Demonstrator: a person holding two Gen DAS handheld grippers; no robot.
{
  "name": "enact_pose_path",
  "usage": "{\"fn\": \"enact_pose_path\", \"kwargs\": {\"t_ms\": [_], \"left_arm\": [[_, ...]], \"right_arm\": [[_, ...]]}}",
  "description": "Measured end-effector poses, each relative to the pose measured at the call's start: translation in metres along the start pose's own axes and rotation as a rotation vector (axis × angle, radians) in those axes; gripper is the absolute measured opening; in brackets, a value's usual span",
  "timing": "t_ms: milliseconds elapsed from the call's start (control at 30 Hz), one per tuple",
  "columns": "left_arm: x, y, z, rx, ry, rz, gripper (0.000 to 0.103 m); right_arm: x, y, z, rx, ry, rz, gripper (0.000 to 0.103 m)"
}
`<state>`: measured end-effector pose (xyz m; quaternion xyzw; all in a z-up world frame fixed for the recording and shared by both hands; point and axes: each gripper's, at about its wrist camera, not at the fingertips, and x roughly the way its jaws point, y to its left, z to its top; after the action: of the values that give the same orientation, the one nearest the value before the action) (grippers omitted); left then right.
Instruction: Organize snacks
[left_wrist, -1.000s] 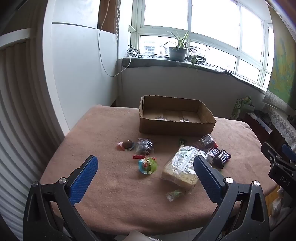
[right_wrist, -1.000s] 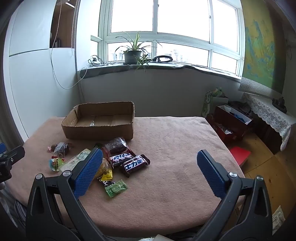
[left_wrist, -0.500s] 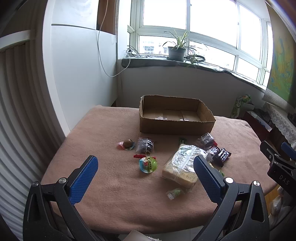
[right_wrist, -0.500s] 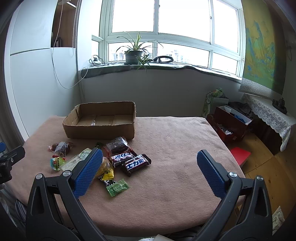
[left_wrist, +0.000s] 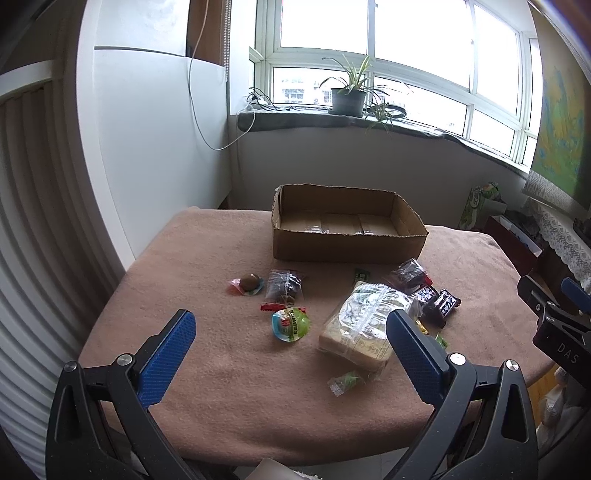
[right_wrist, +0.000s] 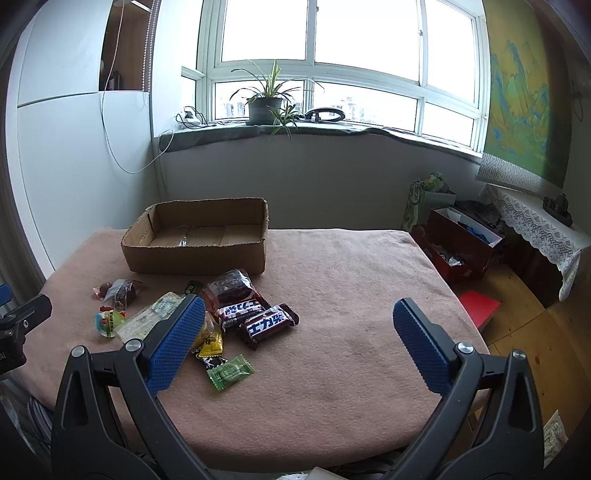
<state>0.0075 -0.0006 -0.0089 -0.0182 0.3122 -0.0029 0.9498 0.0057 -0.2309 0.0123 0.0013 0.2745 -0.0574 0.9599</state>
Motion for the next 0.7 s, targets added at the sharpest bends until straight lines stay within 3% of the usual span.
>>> {"fn": "enact_pose_path", "kwargs": {"t_ms": [700], "left_arm": [[0.0068, 0.0003, -0.0022, -0.002, 0.018, -0.007, 0.102]], "right_arm": [[0.0083, 0.0015, -0.0024, -0.006, 0.018, -0.002, 0.103]]}}
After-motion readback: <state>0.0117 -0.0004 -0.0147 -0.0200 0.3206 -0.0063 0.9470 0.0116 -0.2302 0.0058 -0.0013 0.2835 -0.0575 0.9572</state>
